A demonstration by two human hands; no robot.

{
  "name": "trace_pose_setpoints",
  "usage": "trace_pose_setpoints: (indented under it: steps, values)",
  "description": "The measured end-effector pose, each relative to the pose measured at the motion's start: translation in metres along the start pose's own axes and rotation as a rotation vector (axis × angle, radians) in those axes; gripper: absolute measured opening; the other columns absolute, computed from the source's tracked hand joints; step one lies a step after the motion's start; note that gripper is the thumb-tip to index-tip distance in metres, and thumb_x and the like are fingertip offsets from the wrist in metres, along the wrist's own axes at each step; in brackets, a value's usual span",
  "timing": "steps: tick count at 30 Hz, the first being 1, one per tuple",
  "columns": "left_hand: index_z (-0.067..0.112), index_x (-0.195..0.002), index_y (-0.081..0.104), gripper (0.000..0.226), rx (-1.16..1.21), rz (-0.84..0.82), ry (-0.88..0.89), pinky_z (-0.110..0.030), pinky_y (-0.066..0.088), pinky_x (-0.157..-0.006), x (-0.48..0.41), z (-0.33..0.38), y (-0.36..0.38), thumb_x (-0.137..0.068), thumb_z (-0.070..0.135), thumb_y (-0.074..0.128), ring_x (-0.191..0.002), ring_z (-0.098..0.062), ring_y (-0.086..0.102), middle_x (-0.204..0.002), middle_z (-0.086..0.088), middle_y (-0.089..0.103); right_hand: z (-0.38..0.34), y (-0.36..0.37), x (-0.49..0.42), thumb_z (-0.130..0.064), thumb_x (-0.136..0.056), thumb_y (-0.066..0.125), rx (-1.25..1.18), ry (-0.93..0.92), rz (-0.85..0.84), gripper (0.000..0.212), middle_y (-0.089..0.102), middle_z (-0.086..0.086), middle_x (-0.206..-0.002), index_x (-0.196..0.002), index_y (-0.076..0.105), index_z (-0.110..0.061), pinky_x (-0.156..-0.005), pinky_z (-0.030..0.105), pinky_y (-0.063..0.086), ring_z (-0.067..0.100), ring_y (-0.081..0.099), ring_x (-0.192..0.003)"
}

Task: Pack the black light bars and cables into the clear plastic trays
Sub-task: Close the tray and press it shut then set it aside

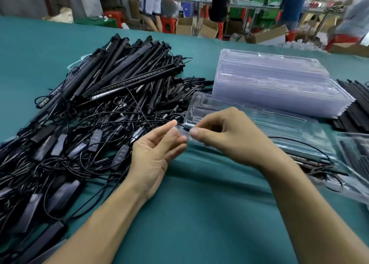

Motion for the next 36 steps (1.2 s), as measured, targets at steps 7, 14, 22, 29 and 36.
trace_pose_setpoints:
  steps: [7,14,22,29,36]
  values:
    - [0.012,-0.099,0.073,0.032,-0.032,0.036,0.030,-0.023,0.058,-0.068,0.000,0.002,-0.003,-0.069,0.024,0.072,-0.070,-0.013,0.070,-0.079,-0.007,0.072,0.010,0.014,-0.006,-0.025,-0.088,0.068,-0.138,0.032,0.008,0.017,0.068,0.007,-0.065,-0.075,0.075,-0.016,-0.062,0.043,0.050,0.023,0.057,-0.060]
    - [0.009,-0.104,0.071,0.034,-0.026,0.031,0.024,-0.023,0.058,-0.070,-0.001,0.000,-0.005,-0.072,0.019,0.072,-0.072,-0.014,0.071,-0.081,-0.008,0.072,0.018,0.020,-0.006,-0.019,-0.094,0.063,-0.242,0.047,-0.057,0.019,0.068,0.007,-0.069,-0.082,0.073,-0.010,-0.060,0.037,0.046,0.010,0.054,-0.059]
    - [0.006,-0.105,0.070,0.033,-0.039,0.031,0.027,-0.022,0.057,-0.068,-0.001,0.000,-0.007,-0.073,0.015,0.071,-0.072,-0.013,0.071,-0.080,-0.007,0.072,0.021,0.027,-0.005,-0.017,-0.097,0.060,-0.291,0.062,-0.084,0.022,0.063,0.003,-0.066,-0.082,0.071,-0.007,-0.059,0.038,0.044,0.013,0.051,-0.058]
    - [0.012,-0.106,0.072,0.043,-0.090,0.012,0.080,-0.023,0.058,-0.073,0.001,0.004,-0.004,-0.065,0.022,0.078,-0.079,-0.014,0.072,-0.085,-0.007,0.072,0.022,0.024,-0.004,-0.017,-0.095,0.063,-0.349,0.060,-0.088,0.017,0.065,-0.001,-0.068,-0.084,0.074,-0.009,-0.062,0.023,0.046,0.006,0.055,-0.061]
    - [0.017,-0.104,0.075,0.035,-0.166,-0.003,0.144,-0.026,0.058,-0.073,0.002,0.011,-0.004,-0.070,0.026,0.077,-0.078,-0.016,0.073,-0.082,-0.008,0.075,0.014,0.018,-0.006,-0.019,-0.090,0.067,-0.299,0.056,-0.058,0.016,0.067,0.017,-0.070,-0.078,0.074,-0.011,-0.061,0.038,0.043,0.015,0.052,-0.061]
Point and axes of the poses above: each hand's wrist, its own x-axis away from the middle knuckle, its own y-axis out of the palm, z = x × y, the point moved 10 cm from there along -x, towards the middle knuckle
